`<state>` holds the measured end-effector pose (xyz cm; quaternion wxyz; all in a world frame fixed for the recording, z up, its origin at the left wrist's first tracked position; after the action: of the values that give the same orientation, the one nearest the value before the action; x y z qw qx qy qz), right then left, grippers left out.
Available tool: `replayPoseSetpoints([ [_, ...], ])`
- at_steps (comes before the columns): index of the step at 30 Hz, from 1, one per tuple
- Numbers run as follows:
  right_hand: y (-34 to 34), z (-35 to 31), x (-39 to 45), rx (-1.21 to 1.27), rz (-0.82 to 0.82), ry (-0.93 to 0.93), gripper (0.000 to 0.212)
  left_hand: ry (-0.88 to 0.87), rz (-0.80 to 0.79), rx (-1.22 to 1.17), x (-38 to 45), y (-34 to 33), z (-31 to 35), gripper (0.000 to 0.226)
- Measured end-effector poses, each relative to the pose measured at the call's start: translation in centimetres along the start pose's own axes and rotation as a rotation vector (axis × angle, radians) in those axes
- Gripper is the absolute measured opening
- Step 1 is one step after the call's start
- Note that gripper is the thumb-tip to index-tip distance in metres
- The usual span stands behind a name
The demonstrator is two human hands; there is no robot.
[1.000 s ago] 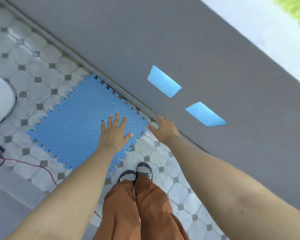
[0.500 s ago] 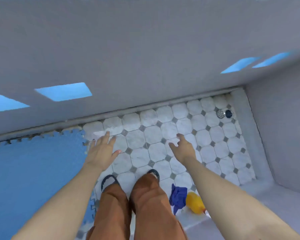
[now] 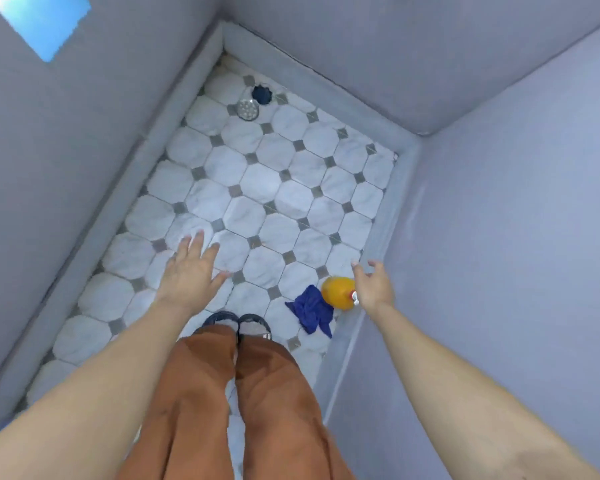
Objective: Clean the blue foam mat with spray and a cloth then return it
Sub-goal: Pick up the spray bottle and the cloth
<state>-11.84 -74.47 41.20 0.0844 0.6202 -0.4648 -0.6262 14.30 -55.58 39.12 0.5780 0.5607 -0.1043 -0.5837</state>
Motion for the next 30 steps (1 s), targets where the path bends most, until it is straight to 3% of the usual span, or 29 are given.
replayPoseSetpoints([
  [4, -2.3, 8.1, 5.1, 0.151, 0.066, -0.184, 0.042, -0.176, -0.076, 0.089, 6.5, -5.9, 4.6, 0.054],
  [9, -8.5, 14.9, 12.7, 0.245, 0.110, -0.319, 0.059, -0.257, -0.192, 0.078, 13.2, -17.6, 8.2, 0.052],
  [13, -12.5, 17.2, 17.9, 0.378, 0.113, -0.192, 0.058, -0.334, -0.281, 0.138, 17.4, -27.6, 9.4, 0.048],
  [18, -14.6, 18.0, 21.7, 0.482, 0.236, 0.025, 0.051, -0.139, -0.335, -0.059, 20.9, -37.8, 11.2, 0.054],
  [20, -14.6, 18.0, 22.6, 0.521, 0.304, 0.067, 0.032, -0.094, -0.326, -0.132, 21.6, -40.9, 12.3, 0.066],
  [23, -14.4, 17.6, 23.3, 0.554, 0.365, 0.084, 0.011, -0.059, -0.278, -0.156, 22.2, -44.0, 13.7, 0.071],
  [26, -13.4, 16.6, 22.7, 0.553, 0.380, 0.098, 0.016, 0.010, -0.387, -0.148, 22.0, -44.7, 13.5, 0.043],
  [30, -9.6, 13.8, 19.7, 0.525, 0.359, 0.115, 0.014, 0.006, -0.414, -0.356, 19.8, -39.3, 12.1, 0.035],
])
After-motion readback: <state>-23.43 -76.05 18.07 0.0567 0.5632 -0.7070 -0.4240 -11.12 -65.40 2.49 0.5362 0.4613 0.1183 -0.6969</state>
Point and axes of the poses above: each hand's wrist, its own x-axis towards the middle knuckle, its own y-axis out of the back of the hand, z = x × y, the point moved 2 cm from there along x, towards the middle knuckle, and after that the axes turned 8 degrees about -y, right-handed, at the moved point
